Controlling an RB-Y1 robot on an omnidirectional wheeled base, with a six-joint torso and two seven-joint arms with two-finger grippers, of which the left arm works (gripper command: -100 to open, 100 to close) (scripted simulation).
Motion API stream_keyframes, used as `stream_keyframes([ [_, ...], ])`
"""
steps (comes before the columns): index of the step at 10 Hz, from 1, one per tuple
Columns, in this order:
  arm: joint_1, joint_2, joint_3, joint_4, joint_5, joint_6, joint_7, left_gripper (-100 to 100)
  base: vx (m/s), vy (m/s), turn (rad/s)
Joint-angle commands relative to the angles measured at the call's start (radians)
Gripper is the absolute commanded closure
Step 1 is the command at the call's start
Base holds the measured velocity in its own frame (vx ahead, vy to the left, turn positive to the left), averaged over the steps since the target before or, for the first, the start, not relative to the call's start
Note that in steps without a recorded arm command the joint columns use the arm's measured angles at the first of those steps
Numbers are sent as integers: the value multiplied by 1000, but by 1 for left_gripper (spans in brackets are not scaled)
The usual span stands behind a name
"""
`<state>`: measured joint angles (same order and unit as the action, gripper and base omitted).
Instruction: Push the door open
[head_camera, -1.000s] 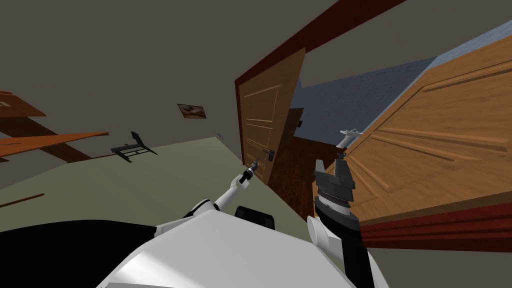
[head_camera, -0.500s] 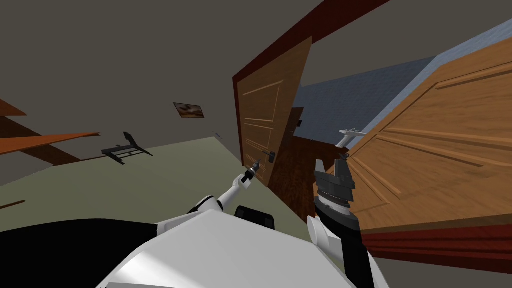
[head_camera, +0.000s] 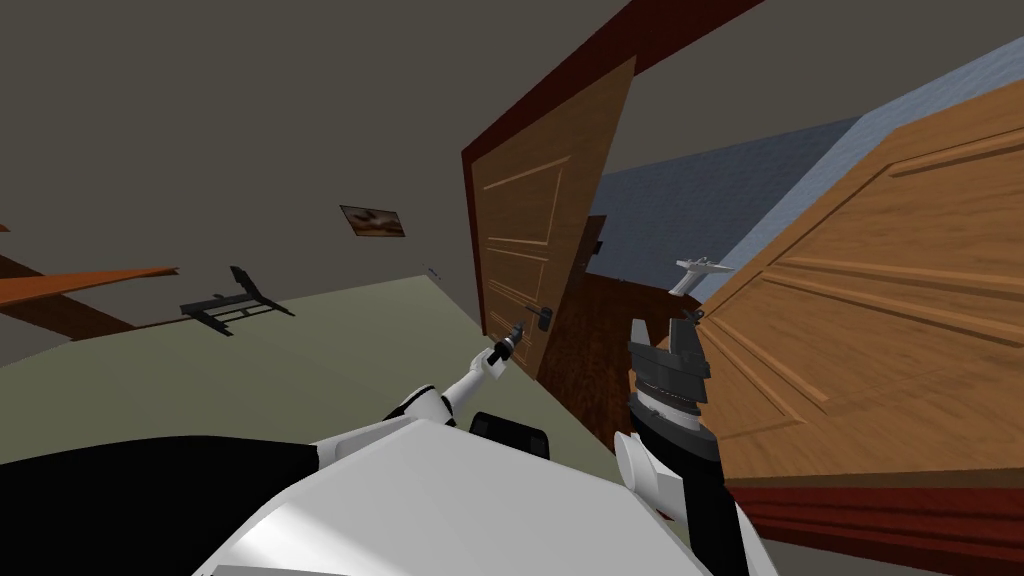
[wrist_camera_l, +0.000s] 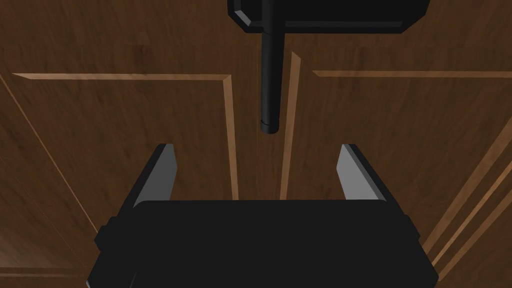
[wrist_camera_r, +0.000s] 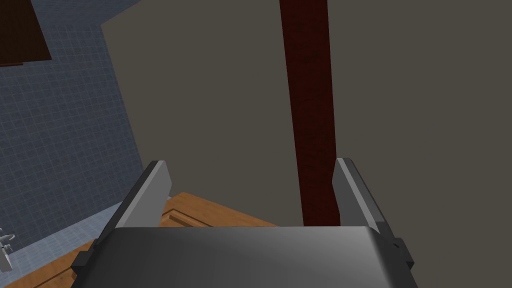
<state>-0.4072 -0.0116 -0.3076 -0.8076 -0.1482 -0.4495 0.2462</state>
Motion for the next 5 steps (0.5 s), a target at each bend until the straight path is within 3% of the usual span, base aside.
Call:
stream_keyframes([
  [1,-24,-9,-2,35,1,-1,5,-100,85,27,-9],
  [5,-62,-35,-11,95,0,0,14,-100,66,21,-18],
])
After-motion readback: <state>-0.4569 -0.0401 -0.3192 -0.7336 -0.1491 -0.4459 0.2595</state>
